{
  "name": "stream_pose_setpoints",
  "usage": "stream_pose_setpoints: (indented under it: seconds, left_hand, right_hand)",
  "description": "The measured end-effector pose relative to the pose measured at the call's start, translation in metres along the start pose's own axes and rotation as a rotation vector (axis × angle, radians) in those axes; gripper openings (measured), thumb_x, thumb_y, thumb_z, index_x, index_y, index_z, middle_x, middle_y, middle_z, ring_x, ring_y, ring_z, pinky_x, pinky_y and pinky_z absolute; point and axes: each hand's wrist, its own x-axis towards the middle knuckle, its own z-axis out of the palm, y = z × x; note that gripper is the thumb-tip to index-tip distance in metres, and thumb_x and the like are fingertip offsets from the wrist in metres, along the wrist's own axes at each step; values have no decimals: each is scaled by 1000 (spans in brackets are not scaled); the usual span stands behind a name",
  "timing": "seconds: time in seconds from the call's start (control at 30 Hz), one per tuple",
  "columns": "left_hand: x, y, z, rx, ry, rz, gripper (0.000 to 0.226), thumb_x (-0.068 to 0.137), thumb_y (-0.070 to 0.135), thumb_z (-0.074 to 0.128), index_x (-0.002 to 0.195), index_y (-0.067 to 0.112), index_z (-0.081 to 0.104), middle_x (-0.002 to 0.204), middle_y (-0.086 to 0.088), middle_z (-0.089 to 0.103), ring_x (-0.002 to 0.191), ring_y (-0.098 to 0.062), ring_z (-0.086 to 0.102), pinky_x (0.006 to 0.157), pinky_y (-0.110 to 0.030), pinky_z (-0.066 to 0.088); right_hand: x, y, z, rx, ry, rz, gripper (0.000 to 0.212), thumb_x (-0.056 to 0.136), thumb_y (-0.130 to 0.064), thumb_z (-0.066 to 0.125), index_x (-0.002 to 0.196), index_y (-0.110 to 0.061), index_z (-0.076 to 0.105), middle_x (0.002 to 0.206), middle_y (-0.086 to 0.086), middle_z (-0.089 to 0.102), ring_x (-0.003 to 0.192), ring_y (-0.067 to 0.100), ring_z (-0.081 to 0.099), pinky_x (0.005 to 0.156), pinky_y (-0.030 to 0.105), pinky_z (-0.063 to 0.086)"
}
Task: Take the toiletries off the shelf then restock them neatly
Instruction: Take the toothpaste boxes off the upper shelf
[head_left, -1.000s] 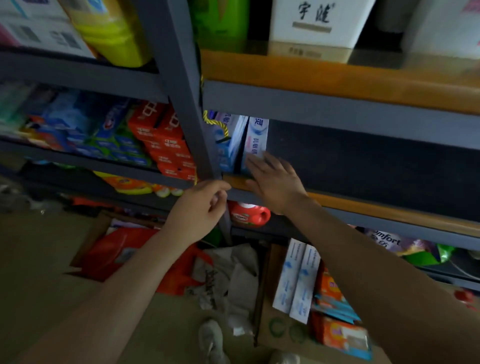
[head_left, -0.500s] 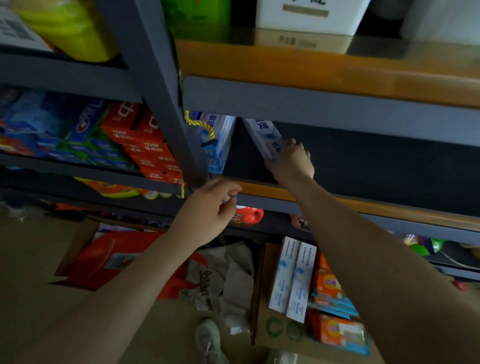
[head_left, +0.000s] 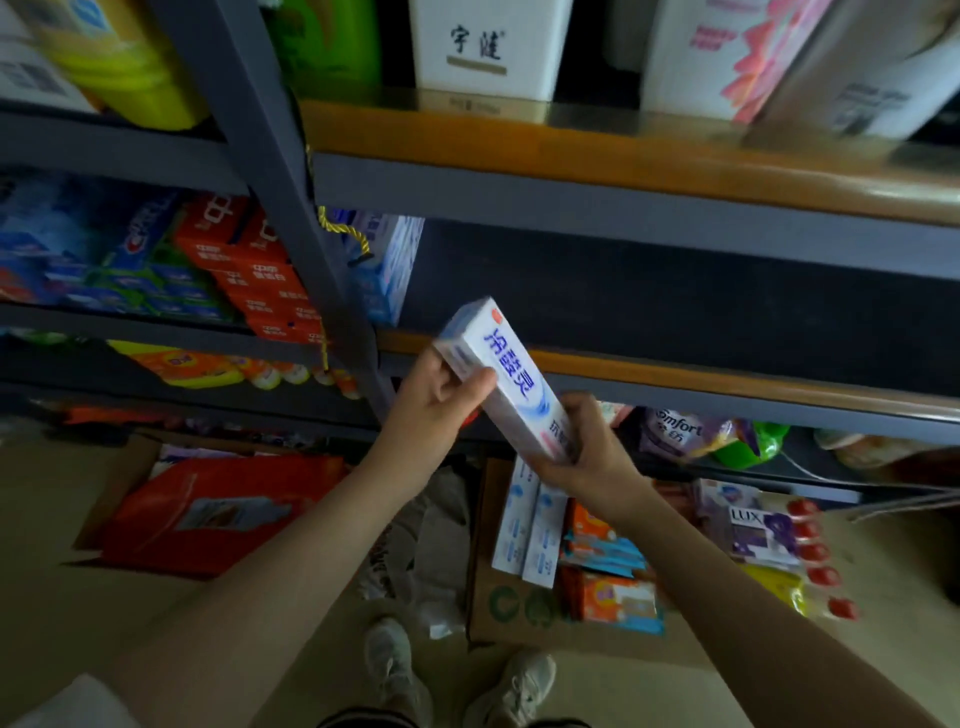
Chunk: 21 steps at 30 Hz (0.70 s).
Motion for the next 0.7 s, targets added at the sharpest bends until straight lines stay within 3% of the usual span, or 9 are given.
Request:
stream_pose_setpoints:
  seconds: [0.07, 0.13, 0.27, 0.37, 0.43, 0.5, 0.53, 0.6, 0.7]
  left_hand:
    - [-11, -1, 11, 9, -49, 33, 39, 83, -3, 60, 111, 22, 50, 104, 6, 63, 92, 2, 64, 74, -16, 51]
    - [-22, -4, 21, 32, -130, 69, 48, 80, -6, 64, 111, 28, 49, 104, 8, 62, 92, 3, 63, 74, -15, 50]
    - [-35, -9, 26, 126, -200, 173, 48, 71, 18, 69, 113, 32, 50, 102, 13, 66, 102, -1, 62, 83, -18, 49]
    - [-30, -7, 16, -229, -138, 24, 40, 71, 5, 67, 108, 18, 55, 94, 7, 71, 94, -7, 65, 78, -23, 52]
    - [-24, -17, 3, -522, -154, -143, 52, 67, 14, 79, 113, 11, 54, 96, -2, 71, 92, -14, 66, 77, -29, 55]
    - [-23, -33, -7, -629, -138, -272, 72, 61, 31, 84, 121, 9, 52, 105, -9, 69, 99, -20, 65, 80, -34, 55]
    - [-24, -40, -8, -645, -128, -312, 73, 62, 34, 83, 123, 8, 53, 109, -11, 67, 101, -21, 64, 81, -35, 54]
    - [-28, -54, -4, -670, -87, -354, 52, 75, 33, 70, 120, 10, 56, 108, -11, 68, 100, -22, 65, 84, -37, 55]
    - [-30, -63, 13, -645, -7, -411, 26, 91, 21, 46, 112, 11, 58, 97, -7, 71, 91, -19, 67, 80, -35, 56]
  right_hand:
    - [-7, 6, 4, -50, 15, -29, 47, 78, -14, 71, 107, -26, 36, 95, -19, 50, 84, 5, 54, 61, 13, 44]
    - [-12, 9, 7, -138, 54, -63, 51, 79, -19, 71, 116, -23, 36, 96, -20, 48, 86, 5, 52, 62, 16, 39]
    - [-17, 8, 6, -219, 129, -71, 61, 73, -22, 77, 124, -18, 43, 114, -2, 53, 105, 15, 49, 70, 17, 31]
    - [-28, 4, 3, -248, 107, -113, 60, 71, -30, 79, 118, -16, 45, 107, -4, 55, 90, 7, 55, 60, 12, 33]
    - [-42, 1, 0, -172, 9, -208, 51, 77, -37, 72, 115, -24, 42, 103, -7, 58, 77, -6, 55, 59, 7, 39]
    - [-50, 1, -2, -117, -118, -235, 45, 83, -40, 59, 120, -33, 35, 108, -13, 55, 84, -6, 56, 67, 7, 42]
    - [-53, 2, -3, -60, -194, -184, 44, 83, -39, 56, 122, -37, 34, 109, -16, 54, 88, -4, 57, 71, 9, 44]
    - [-55, 6, -6, 197, -327, 23, 43, 83, -30, 57, 123, -36, 40, 109, -13, 58, 93, 2, 60, 75, 17, 49]
    - [-54, 24, -7, 324, -367, 241, 36, 90, -12, 58, 125, -15, 48, 103, -3, 63, 92, 15, 62, 76, 25, 52]
